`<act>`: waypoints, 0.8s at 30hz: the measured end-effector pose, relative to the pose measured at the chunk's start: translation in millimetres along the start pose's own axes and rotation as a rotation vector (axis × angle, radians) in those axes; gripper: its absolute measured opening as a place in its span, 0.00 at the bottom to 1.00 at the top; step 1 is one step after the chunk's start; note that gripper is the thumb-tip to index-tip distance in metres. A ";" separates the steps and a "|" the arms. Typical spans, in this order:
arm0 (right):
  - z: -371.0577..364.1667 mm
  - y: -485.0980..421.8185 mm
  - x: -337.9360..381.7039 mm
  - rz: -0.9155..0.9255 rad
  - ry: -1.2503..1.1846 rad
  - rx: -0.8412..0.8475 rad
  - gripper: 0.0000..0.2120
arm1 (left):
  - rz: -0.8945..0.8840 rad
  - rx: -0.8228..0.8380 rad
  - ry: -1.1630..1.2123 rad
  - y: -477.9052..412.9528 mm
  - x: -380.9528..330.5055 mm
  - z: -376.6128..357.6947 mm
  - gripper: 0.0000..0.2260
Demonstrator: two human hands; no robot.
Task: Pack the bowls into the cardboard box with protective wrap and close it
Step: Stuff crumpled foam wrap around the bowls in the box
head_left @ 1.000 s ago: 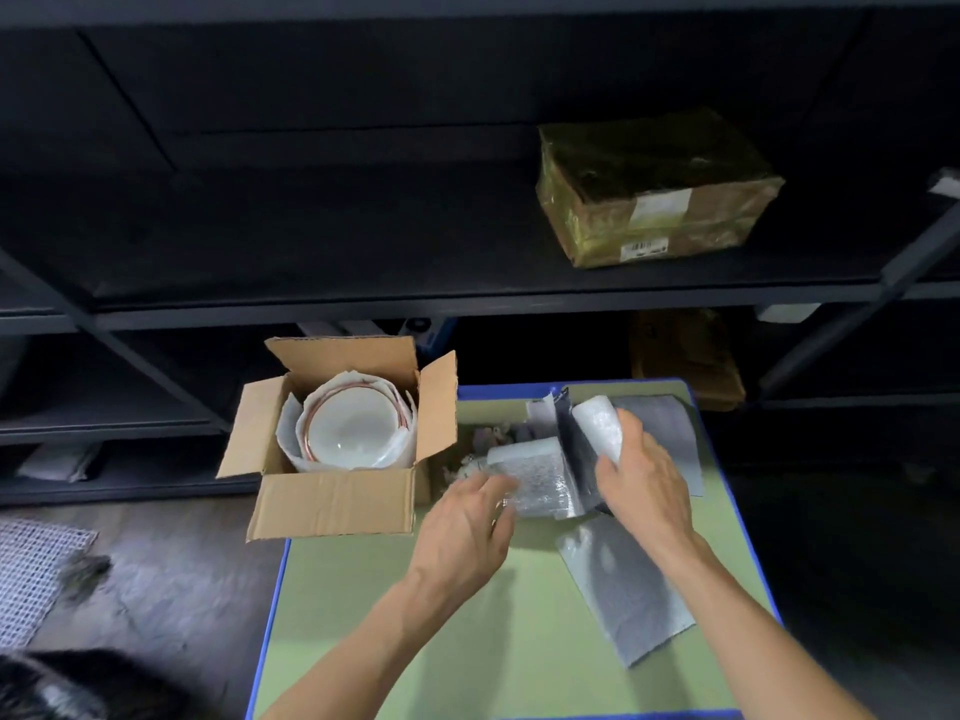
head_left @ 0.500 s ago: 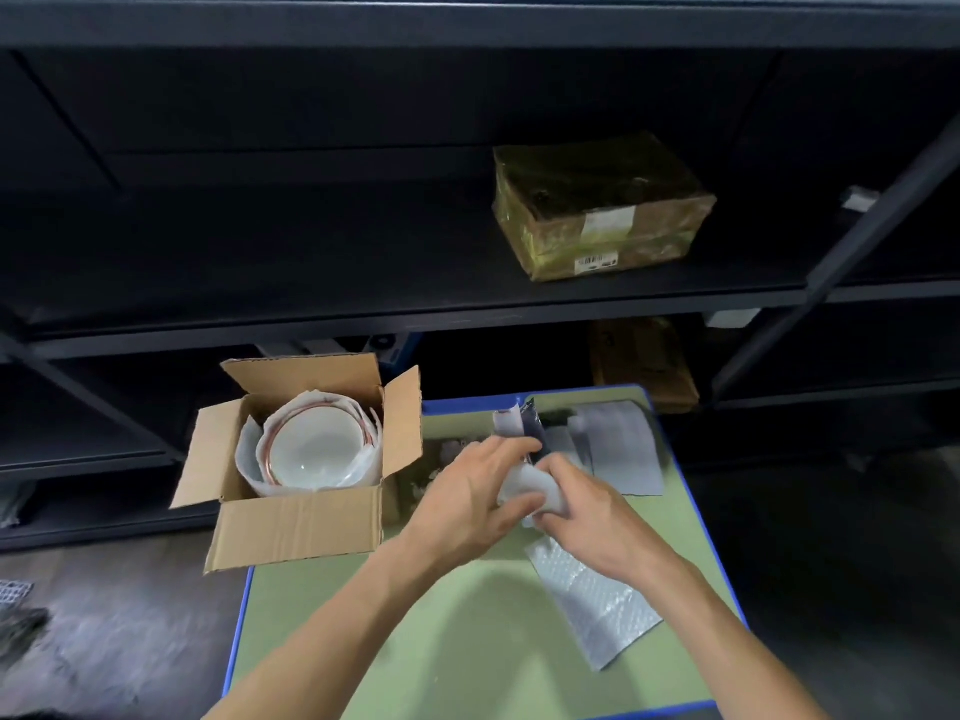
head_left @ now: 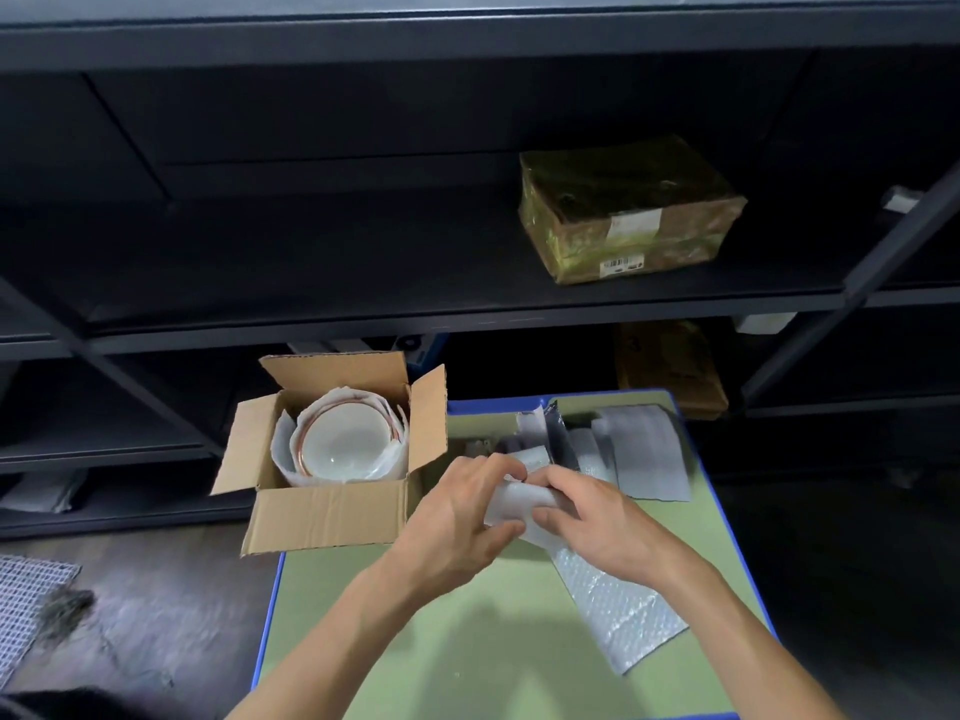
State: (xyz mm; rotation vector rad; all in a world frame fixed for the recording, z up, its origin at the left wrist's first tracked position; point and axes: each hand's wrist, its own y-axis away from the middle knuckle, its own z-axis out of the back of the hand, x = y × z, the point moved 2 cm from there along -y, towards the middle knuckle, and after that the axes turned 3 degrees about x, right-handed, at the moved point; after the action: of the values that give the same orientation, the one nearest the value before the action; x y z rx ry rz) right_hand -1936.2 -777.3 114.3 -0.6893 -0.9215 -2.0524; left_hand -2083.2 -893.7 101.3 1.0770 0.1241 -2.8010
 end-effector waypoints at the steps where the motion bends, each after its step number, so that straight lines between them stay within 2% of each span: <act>1: -0.8 0.3 1.5 0.007 0.006 0.011 0.08 | 0.006 0.005 0.008 2.3 -1.1 -0.2 0.15; 7: -2.4 1.1 17.6 0.051 0.057 0.026 0.15 | 0.214 -0.097 0.247 7.3 -1.6 6.9 0.04; 12: -5.5 -0.3 34.7 0.199 0.229 -0.103 0.23 | 0.341 -0.249 0.350 10.0 1.3 20.4 0.03; 17: -7.3 -2.9 47.3 0.264 0.302 -0.148 0.16 | 0.361 -0.267 0.477 16.2 0.8 30.6 0.02; 21: -2.2 -7.4 45.5 0.192 0.104 -0.114 0.11 | 0.280 -0.187 0.512 25.9 3.9 37.4 0.14; 24: -0.4 -9.7 44.4 0.155 -0.001 -0.031 0.07 | 0.257 -0.200 0.530 30.5 -1.1 41.4 0.16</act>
State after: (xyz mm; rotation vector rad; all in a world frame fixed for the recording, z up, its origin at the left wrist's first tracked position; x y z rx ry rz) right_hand -1969.0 -792.1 142.1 -0.7550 -0.8122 -1.9329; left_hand -2104.8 -928.9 131.9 1.6189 0.2875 -2.1704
